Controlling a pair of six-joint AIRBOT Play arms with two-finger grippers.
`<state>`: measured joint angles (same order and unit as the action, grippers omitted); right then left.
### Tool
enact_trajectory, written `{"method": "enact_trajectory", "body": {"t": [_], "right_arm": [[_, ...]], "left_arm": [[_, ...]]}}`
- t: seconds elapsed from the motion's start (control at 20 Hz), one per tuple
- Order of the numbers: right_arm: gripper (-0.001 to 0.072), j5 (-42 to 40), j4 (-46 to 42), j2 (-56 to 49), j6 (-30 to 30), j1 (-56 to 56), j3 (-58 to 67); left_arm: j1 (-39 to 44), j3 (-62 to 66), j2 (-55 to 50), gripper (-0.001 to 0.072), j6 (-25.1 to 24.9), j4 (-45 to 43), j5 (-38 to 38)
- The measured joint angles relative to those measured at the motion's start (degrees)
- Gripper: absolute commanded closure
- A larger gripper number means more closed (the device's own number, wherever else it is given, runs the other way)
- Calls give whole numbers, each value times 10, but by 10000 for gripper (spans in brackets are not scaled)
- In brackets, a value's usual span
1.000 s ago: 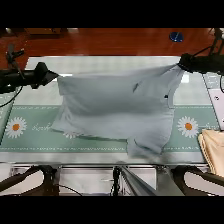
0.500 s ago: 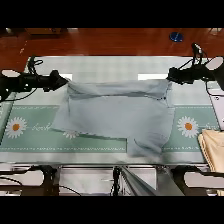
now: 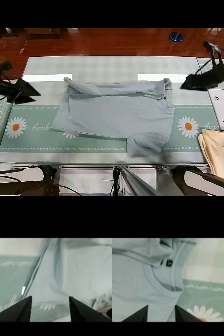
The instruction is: Fold the shirts.
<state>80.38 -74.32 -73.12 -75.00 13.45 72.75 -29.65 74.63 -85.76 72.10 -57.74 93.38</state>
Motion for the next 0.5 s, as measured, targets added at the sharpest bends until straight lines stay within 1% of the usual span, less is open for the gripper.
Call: {"method": "enact_trajectory", "body": {"t": [0.15,0.3,0.5], "right_arm": [[284,23,2,31,7,31,-78],[284,20,24,64,20,64,-159],[284,-1,44,95,33,88,-227]], "left_arm": [[-2,-44,1,156,-2,-32,25],[-4,-87,1,156,-8,-63,12],[-4,-130,-3,156,-18,-103,-5]]}}
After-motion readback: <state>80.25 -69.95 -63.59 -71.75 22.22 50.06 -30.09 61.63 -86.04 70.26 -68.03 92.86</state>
